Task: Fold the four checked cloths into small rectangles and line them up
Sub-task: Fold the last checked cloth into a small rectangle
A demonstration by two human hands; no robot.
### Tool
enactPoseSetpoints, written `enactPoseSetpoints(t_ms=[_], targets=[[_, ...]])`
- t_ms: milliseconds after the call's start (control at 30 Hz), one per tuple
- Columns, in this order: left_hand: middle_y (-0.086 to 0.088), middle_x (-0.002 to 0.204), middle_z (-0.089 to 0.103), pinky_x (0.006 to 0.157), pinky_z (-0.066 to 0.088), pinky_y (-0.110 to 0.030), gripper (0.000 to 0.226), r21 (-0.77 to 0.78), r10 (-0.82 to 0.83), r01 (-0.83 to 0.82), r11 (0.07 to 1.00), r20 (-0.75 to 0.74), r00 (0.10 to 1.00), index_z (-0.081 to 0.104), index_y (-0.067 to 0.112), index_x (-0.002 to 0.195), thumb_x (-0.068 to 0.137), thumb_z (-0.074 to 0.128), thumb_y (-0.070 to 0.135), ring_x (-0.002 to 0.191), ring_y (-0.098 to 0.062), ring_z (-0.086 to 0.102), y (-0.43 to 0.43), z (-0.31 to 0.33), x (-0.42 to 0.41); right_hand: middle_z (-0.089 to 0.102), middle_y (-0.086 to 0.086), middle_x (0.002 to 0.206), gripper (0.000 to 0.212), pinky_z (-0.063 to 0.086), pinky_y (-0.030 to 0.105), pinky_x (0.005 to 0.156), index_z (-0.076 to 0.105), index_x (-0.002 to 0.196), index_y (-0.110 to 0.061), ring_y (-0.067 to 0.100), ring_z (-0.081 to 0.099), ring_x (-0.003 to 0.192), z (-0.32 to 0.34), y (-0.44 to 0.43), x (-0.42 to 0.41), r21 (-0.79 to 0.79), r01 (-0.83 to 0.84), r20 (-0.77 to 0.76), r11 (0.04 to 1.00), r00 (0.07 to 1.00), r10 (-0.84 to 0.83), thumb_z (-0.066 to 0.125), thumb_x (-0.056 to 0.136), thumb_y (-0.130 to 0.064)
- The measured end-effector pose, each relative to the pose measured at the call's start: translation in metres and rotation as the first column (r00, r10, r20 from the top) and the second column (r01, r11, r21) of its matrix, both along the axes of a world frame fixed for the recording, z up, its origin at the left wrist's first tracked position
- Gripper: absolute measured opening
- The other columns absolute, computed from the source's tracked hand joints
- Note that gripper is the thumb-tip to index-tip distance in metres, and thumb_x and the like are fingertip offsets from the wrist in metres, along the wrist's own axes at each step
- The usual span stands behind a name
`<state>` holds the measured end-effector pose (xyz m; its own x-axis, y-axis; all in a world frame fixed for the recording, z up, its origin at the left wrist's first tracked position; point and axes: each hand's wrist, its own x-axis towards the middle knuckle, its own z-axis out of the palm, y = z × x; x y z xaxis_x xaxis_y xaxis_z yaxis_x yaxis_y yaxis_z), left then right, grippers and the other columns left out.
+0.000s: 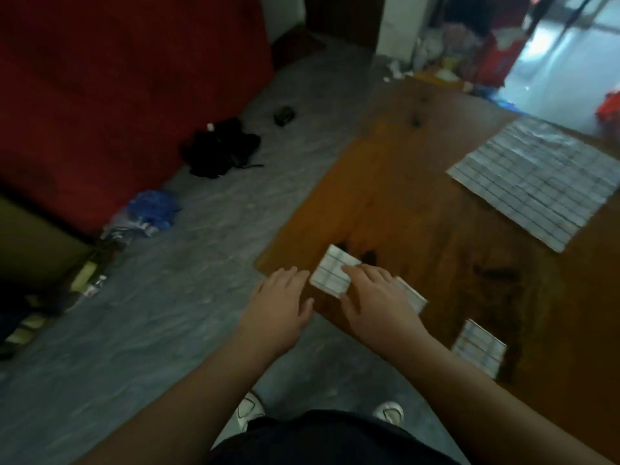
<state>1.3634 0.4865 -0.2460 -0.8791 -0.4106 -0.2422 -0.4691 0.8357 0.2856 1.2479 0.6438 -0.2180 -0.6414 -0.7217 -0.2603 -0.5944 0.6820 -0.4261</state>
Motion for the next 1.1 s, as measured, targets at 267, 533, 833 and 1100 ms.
enactPoseSetpoints(t_ms=[267,533,833,1100], targets=[[-0.001,0.162,0.029,0.121,0.023,-0.039,0.061,-0.091,0.283,-0.289,0.953,-0.078,0.956,0.030,0.025,0.153,0.100,0.038,0.054,0.149,-0.022,0.024,-0.167,0.041,0.161,0.033,-0.003,0.158,0.058,0.027,0.041,0.121,0.031,0.153,-0.028,0.017,0.023,0.148,0.027,-0.199,0.113,-0.067,-0.277,-0.146,0.959,0.953,0.265,0.043,0.100,-0.048],[-0.001,0.162,0.027,0.121,0.021,-0.041,0.061,-0.067,0.445,-0.455,0.888,-0.123,0.887,0.029,0.026,0.154,0.100,0.036,0.055,0.151,-0.024,0.019,-0.274,0.068,0.230,0.020,-0.008,0.164,0.060,0.020,0.040,0.121,0.019,0.156,-0.034,0.013,0.011,0.152,0.052,-0.327,0.160,-0.067,-0.459,-0.174,0.886,0.879,0.443,0.039,0.102,-0.050],[0.000,0.164,0.021,0.121,0.014,-0.038,0.062,-0.094,0.367,-0.373,0.923,-0.073,0.927,0.023,0.028,0.155,0.101,0.038,0.053,0.152,-0.022,0.014,-0.391,0.069,0.135,0.020,-0.005,0.164,0.063,0.024,0.042,0.120,0.020,0.157,-0.031,0.016,0.013,0.152,0.022,-0.446,0.079,-0.084,-0.412,-0.154,0.907,0.905,0.397,0.041,0.101,-0.050],[-0.001,0.165,0.020,0.123,0.016,-0.041,0.064,-0.209,0.283,-0.274,0.939,0.014,0.959,0.023,0.027,0.156,0.100,0.038,0.054,0.152,-0.024,0.013,-0.527,0.096,-0.016,0.030,-0.001,0.159,0.064,0.032,0.045,0.116,0.023,0.156,-0.027,0.021,0.023,0.148,0.020,-0.571,-0.061,-0.145,-0.332,-0.098,0.932,0.942,0.320,0.042,0.099,-0.049]])
